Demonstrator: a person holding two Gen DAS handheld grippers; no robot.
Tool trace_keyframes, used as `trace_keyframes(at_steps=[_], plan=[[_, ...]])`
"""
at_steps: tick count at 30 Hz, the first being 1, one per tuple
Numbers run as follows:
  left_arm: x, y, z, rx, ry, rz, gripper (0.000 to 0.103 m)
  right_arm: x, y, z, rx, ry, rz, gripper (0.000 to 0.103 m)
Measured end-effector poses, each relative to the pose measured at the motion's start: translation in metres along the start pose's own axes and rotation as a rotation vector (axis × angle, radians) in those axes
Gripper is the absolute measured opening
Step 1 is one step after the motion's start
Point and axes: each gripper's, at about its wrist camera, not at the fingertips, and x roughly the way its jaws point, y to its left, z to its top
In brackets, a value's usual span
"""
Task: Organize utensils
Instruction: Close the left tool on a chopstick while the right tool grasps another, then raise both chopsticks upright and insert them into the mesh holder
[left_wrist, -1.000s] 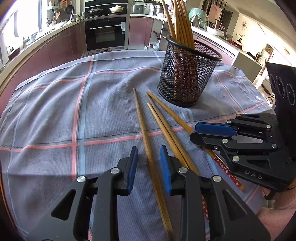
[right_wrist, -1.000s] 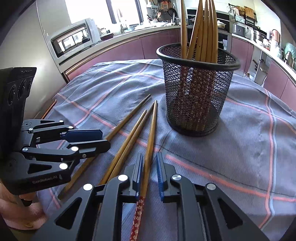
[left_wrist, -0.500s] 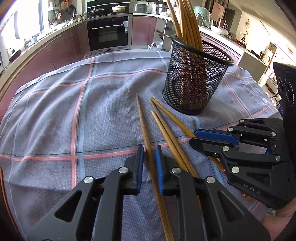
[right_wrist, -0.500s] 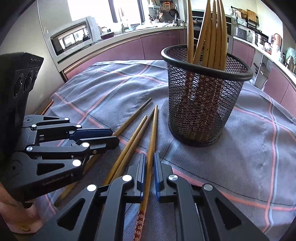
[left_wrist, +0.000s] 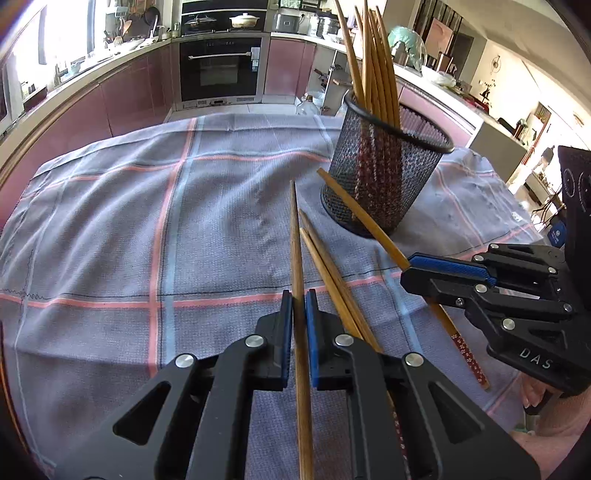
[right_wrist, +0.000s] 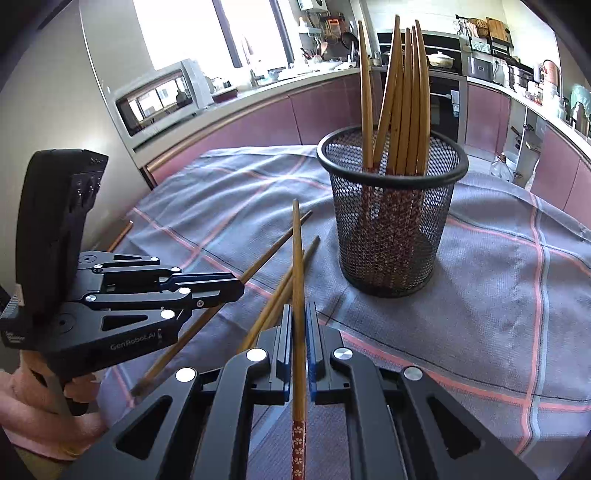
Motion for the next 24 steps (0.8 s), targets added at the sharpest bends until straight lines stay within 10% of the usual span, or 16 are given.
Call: trace_keyframes(at_steps=[24], plan=[[-0.11,0.017,0.021,-0.042,-0.235,-0.222,0.008,-0.071,-0.006,0.02,0.03,-0.228,0.078,0.006]])
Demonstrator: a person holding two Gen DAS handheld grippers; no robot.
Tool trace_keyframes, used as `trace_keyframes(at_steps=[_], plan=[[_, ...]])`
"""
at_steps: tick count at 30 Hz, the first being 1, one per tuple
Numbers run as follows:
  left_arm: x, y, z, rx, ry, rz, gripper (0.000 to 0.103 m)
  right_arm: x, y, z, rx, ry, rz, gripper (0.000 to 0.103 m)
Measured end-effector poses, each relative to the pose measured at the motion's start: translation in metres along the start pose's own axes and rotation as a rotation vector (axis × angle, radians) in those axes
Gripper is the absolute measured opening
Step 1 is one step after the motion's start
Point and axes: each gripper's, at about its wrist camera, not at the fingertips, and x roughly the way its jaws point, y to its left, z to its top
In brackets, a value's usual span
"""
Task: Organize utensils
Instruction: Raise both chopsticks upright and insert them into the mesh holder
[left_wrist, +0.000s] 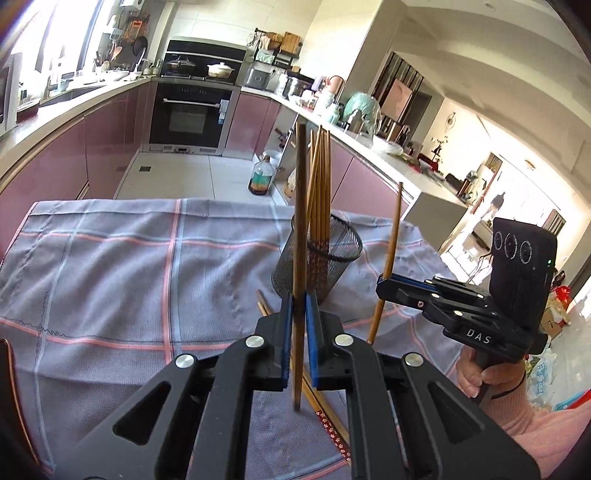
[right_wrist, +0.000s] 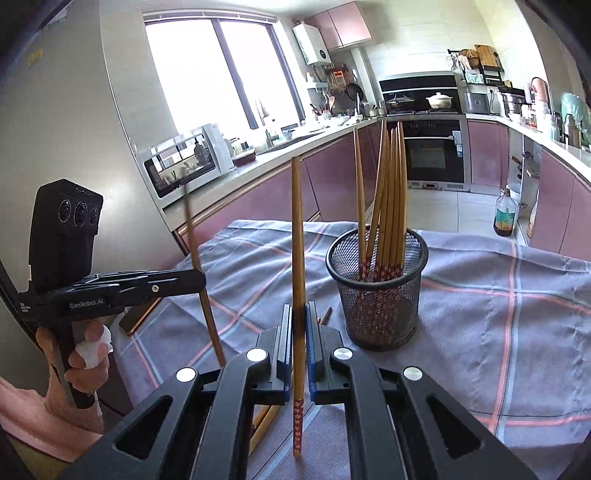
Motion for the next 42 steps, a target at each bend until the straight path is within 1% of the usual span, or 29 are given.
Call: trace_keyframes(at_steps=[8,16,22,32,42], plan=[[-0.017,-0.005,0.01,-0.006,-0.055,-0.033,0.008,-0.011,-0.001,0.008,-0.009,-0.043,-0.001,0.006],[-0.013,-0.014,0.026,0.001,-0.074,-0.049,0.008,-0.022,-0.002,0.023,-0.03,-0.09,-0.015,0.006],[-0.01,-0.021,0.04,0.024,-0.089,-0.052,0.008,-0.031,-0.003,0.036,-0.041,-0.13,-0.033,0.006],[-0.014,-0.034,0.07,0.062,-0.143,-0.053,0.008,-0.04,-0.008,0.061,-0.057,-0.188,-0.053,0.006],[-0.021,-0.046,0.092,0.079,-0.191,-0.055,0.008,-0.045,-0.015,0.08,-0.074,-0.234,-0.078,0.006]])
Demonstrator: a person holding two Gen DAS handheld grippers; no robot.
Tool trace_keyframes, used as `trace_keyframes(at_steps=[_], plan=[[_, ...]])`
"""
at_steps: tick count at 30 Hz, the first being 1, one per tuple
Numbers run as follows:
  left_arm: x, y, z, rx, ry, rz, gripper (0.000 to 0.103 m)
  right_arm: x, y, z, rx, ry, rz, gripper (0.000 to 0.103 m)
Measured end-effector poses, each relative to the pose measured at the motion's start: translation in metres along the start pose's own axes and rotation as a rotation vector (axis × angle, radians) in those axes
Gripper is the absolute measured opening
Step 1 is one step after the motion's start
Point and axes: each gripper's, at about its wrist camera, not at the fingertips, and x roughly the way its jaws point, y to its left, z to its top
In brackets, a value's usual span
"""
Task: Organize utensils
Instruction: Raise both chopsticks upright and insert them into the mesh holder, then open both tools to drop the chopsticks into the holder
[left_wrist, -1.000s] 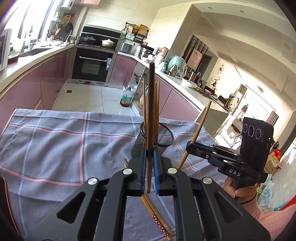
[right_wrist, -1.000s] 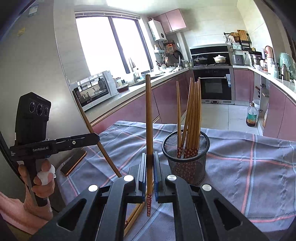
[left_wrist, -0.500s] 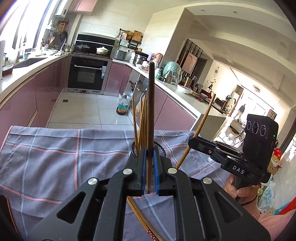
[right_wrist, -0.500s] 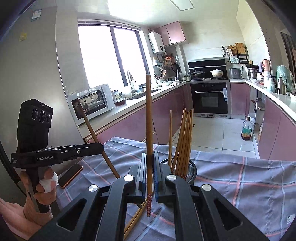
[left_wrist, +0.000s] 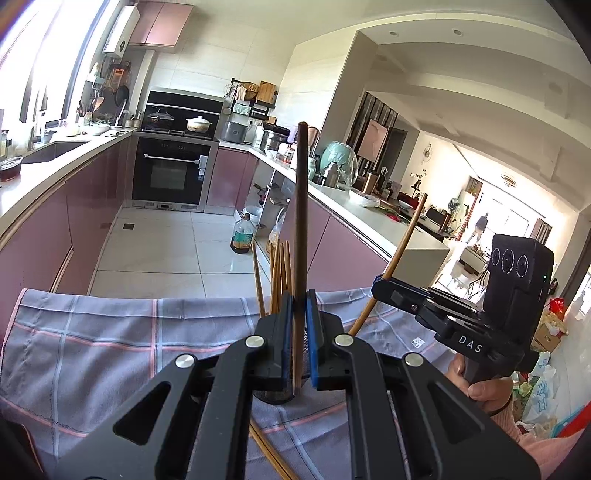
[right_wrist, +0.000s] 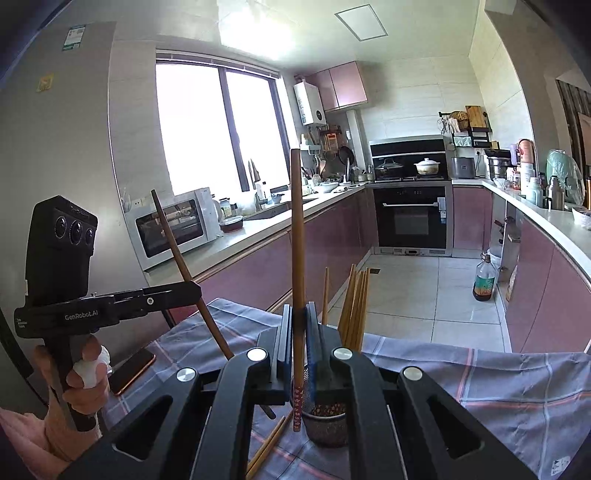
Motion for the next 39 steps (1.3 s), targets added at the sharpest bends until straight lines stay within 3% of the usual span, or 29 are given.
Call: trace_keyframes(at_steps=[14,39], plan=[[0.022,-0.006,0.016,0.007,-0.005,0.05,0.008,0.012,-0.011,0.009,0.0,-0.012,-0.046,0.006],[0.08,-0.005,0.002,0.091,0.216,0.122,0.008,0.069,-0.03,-0.02,0.035,0.189,-0.088,0.006]])
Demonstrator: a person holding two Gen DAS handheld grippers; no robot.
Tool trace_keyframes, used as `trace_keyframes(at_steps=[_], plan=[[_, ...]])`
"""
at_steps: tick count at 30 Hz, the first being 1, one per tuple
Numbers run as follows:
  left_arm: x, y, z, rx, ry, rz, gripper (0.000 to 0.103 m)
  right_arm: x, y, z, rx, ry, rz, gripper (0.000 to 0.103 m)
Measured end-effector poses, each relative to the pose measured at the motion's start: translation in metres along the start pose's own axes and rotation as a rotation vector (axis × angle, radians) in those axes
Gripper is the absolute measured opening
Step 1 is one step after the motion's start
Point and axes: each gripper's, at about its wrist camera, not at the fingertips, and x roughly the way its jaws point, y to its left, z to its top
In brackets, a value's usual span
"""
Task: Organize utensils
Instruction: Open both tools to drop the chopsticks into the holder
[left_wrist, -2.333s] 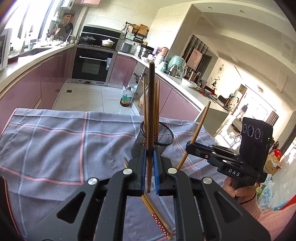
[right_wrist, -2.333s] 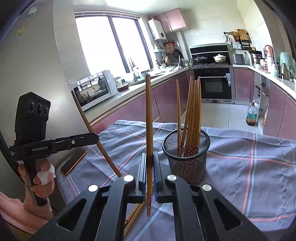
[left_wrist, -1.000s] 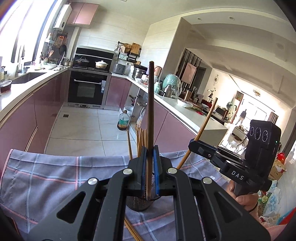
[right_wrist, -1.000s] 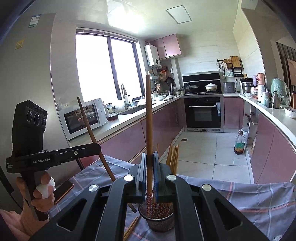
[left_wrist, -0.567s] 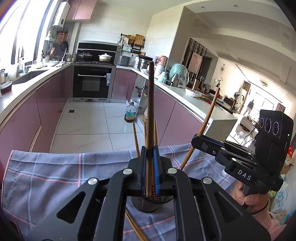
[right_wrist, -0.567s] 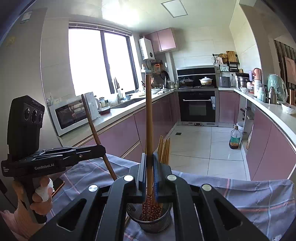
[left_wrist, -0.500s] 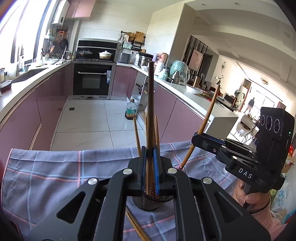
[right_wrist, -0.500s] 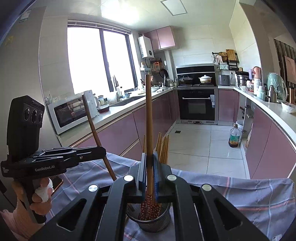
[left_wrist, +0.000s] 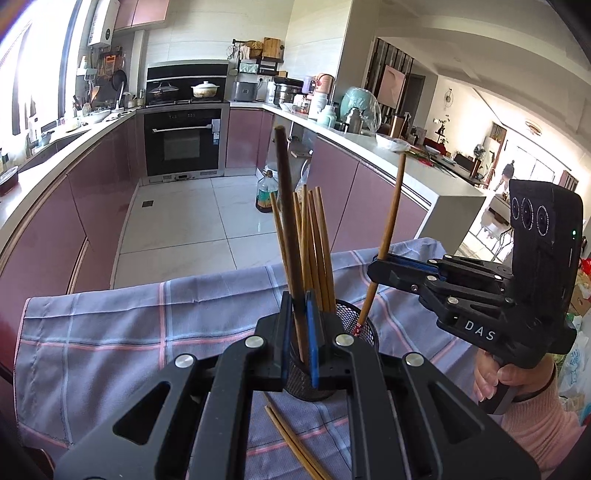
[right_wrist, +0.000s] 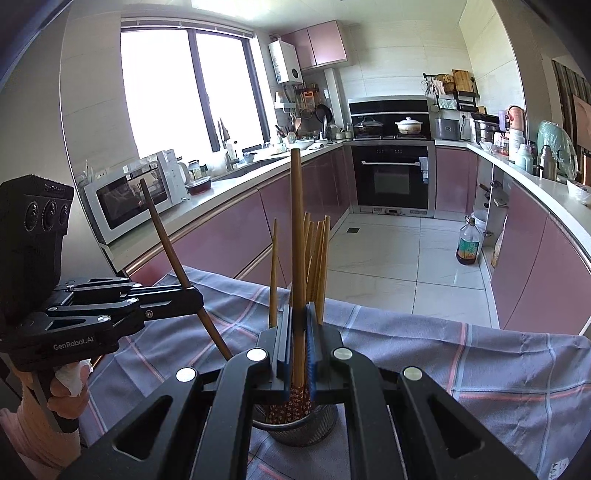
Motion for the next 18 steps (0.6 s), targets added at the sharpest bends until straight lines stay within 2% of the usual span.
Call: trace_keyframes(at_steps=[5,12,18], plan=[[0.018,0.001,0.004,0.013,0.043,0.01,0.008,0.011,-0.005,-0.005,0.023,0.039,-0.004,0.006],[0.038,0.009,0.003,-0.014,0.072,0.018,0.009,0.015,-0.01,-0.005,0.053,0.048,-0.012,0.008],[0.045,0.017,-0.005,-0.044,0.071,0.016,0.016,0.014,-0.014,-0.005,0.069,0.043,-0.007,0.008]])
